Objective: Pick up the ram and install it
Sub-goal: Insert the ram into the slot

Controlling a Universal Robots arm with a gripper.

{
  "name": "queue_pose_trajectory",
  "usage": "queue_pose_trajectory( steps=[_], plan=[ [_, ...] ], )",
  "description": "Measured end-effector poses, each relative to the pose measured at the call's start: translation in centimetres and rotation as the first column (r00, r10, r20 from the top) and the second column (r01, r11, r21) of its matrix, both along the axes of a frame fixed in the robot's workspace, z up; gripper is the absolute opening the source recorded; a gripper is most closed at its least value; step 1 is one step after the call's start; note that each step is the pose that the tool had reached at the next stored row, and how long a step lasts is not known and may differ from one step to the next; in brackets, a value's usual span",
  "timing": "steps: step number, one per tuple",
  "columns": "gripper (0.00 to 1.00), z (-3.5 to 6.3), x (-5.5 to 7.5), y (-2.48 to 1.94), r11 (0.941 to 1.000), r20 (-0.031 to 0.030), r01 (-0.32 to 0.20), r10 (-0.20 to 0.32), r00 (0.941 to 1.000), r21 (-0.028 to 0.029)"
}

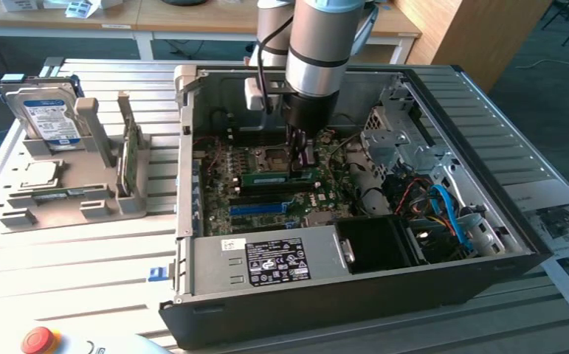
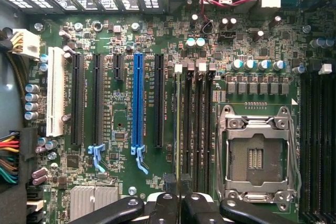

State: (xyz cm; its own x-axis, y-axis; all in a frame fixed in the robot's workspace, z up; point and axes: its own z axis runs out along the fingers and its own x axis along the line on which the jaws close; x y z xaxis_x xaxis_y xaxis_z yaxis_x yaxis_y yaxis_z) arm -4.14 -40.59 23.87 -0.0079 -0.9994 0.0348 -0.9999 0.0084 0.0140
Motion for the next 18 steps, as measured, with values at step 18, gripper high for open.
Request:
queue_pose_trajectory(
  steps=[18],
  plan=[
    [0.12, -0.51, -0.03, 0.01, 1.0, 0.0026, 0.0, 0.0, 1.0, 0.0006]
  ],
)
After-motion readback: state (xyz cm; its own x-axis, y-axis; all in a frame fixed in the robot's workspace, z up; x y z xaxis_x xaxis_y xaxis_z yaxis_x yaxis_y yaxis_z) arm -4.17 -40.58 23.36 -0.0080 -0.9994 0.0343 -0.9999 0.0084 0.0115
